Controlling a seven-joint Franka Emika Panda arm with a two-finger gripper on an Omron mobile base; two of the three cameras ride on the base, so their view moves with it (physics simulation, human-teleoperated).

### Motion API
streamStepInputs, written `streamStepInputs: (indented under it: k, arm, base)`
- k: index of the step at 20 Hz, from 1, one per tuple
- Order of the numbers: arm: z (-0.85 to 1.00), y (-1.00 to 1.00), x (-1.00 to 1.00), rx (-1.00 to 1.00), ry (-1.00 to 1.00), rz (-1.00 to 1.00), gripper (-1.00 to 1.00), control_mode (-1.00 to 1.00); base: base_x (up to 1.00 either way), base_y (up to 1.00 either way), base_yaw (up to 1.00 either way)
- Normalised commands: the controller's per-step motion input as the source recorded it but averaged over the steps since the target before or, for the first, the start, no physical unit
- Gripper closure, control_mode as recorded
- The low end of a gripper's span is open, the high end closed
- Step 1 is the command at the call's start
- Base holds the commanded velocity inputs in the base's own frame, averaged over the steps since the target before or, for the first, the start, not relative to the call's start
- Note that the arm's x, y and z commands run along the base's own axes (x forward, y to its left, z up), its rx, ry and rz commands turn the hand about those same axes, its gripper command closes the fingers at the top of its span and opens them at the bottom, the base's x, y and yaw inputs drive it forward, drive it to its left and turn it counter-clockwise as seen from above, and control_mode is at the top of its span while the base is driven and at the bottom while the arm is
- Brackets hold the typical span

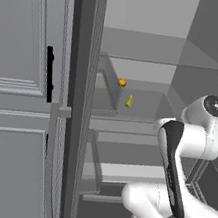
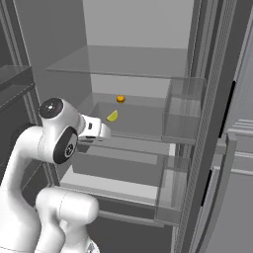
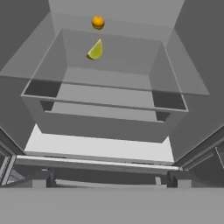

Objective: Grab a lemon wedge from the fridge and one ice cube from the ice bowl, and put them in the glass of lemonade.

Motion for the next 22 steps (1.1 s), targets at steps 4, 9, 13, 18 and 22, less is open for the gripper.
streamStepInputs:
  k: [4,9,13,18,22]
  arm:
    - [-0.17,0.23,0.8,0.04,0.0,0.0,-1.0,-1.0]
    - [-0.18,0.46,0.62,0.2,0.0,-0.01,-1.0,-1.0]
    - [-0.03,0.26,0.61,0.15,0.03,0.0,-1.0,-1.0]
    - [-0.14,0.0,0.64,0.0,0.0,0.0,-1.0,-1.0]
    - [-0.23,0.0,0.68,0.0,0.0,0.0,-1.0,-1.0]
  base:
    - [0.0,0.0,0.0]
    - [0.0,0.0,0.0]
    - [0.0,0.0,0.0]
    - [0.0,0.0,0.0]
    - [0.0,0.0,0.0]
